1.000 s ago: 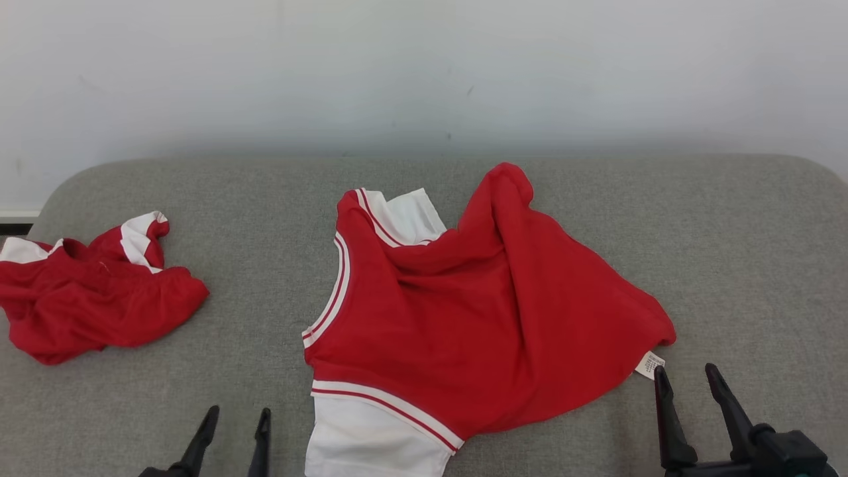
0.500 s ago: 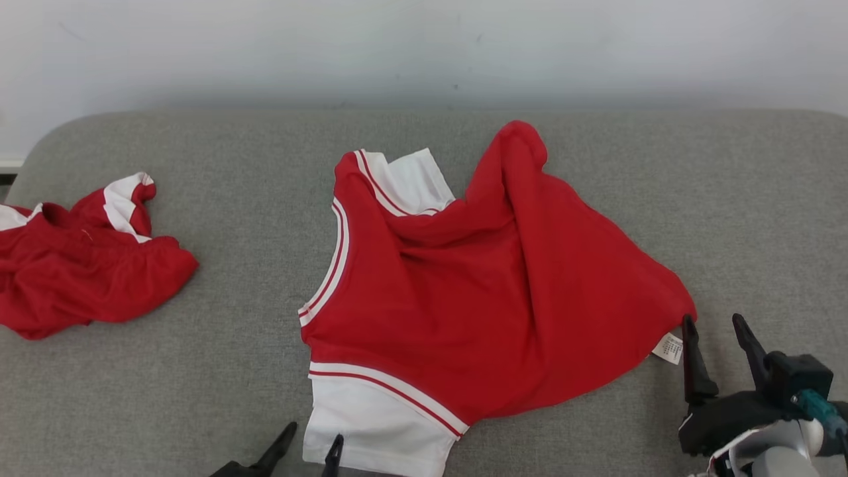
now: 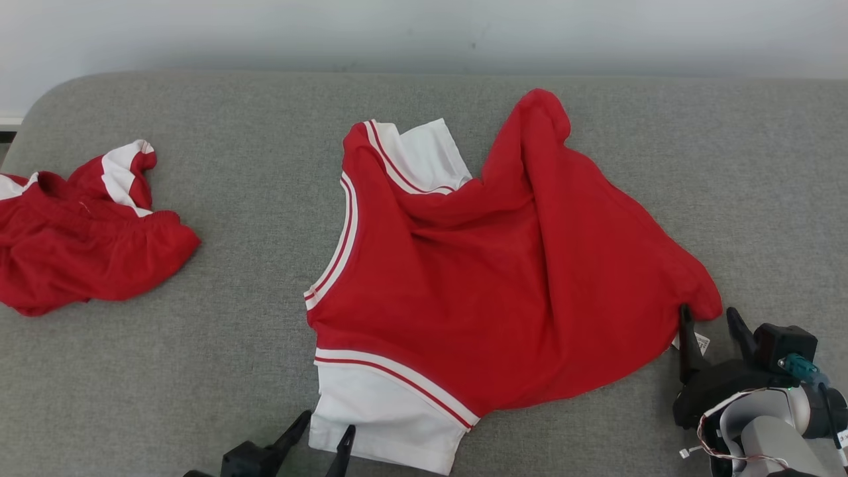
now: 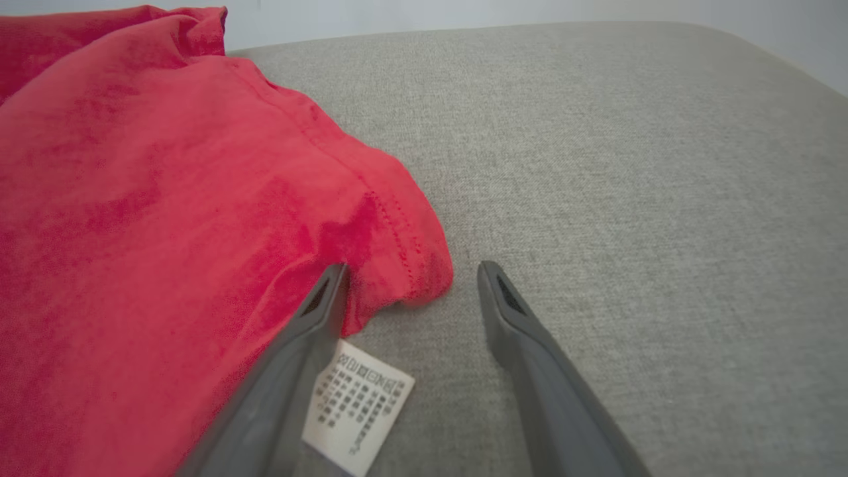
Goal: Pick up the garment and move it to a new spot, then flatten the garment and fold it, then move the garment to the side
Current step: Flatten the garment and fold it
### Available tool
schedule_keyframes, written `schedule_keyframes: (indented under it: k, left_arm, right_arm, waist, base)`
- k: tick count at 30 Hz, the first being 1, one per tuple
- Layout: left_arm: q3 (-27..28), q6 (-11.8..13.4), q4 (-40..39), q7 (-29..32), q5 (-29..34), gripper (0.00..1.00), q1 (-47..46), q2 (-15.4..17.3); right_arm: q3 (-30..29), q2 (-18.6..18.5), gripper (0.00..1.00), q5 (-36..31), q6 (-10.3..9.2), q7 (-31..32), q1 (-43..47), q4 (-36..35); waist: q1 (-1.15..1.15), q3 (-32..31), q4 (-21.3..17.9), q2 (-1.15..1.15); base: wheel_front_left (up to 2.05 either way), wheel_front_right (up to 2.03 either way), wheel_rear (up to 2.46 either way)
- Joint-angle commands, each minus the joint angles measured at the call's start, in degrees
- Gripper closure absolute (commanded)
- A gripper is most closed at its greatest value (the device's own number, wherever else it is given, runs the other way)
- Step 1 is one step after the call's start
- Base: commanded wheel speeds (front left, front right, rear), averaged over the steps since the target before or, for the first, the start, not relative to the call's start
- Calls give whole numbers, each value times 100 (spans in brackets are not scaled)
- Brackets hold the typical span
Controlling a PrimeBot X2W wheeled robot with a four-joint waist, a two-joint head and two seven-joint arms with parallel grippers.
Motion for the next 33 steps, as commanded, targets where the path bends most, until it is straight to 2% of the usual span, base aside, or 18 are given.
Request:
schedule_keyframes:
  k: [1, 4, 5, 6, 7, 17, 22, 25, 26, 29, 33]
  left_arm:
    - [-45, 8, 61, -2, -41, 0, -101, -12]
    - [-161, 8, 150, -1, -144, 0, -189, -56]
    - [-211, 7, 184, 2, -193, 47, -215, -62]
    - [-231, 7, 169, 2, -250, 65, -249, -76]
    - [-232, 7, 160, 2, -289, 100, -257, -86]
    - [-98, 8, -336, -3, -582, 100, -29, -95]
    - [93, 8, -903, -4, -589, 100, -301, 109]
    - [156, 8, -1108, -3, -683, 100, -755, 313]
    - [88, 8, -1146, -3, -745, 100, -1183, 519]
    - [15, 8, -1161, -4, -981, 100, -2045, 825]
    - [-88, 9, -943, 58, -1444, 100, -3441, 1276]
  right_arm:
    - [-24, 20, 0, 15, 7, -17, -89, 119]
    - [-24, 89, 0, 91, 7, -4, -216, 425]
    - [-10, 104, 56, 122, 7, -4, -246, 476]
    - [17, 121, 78, 143, 7, -4, -264, 479]
    - [44, 135, 100, 156, 7, -6, -257, 448]
    - [334, 165, 100, 566, 7, -16, 213, -423]
    - [661, 34, 100, 857, 7, -16, 136, -964]
    - [885, -36, 100, 1026, 7, -17, -170, -1175]
    - [1044, -104, 100, 1139, 7, 2, -458, -1244]
    - [1245, -213, 100, 1257, 7, 142, -1094, -1339]
    - [1295, -296, 100, 1423, 7, 433, -2124, -1364]
  waist:
    - [-1, 51, 34, -1]
    - [-1, 81, 64, -1]
    - [-1, 81, 72, -1]
    - [-1, 72, 77, -1]
    - [-1, 53, 76, -1]
    - [-1, -251, -67, -1]
    - [-1, -295, -156, -1]
    - [-1, -194, -194, -1]
    - [-1, -81, -233, -1]
    - [-1, 204, -328, -1]
    - [-1, 719, -447, -1]
  base:
    - [0, 0, 0]
    - [0, 0, 0]
    - [0, 0, 0]
    - [0, 0, 0]
    - [0, 0, 0]
    - [0, 0, 0]
    - [0, 0, 0]
    - [0, 0, 0]
    - [0, 0, 0]
    - [0, 0, 0]
    - [0, 0, 0]
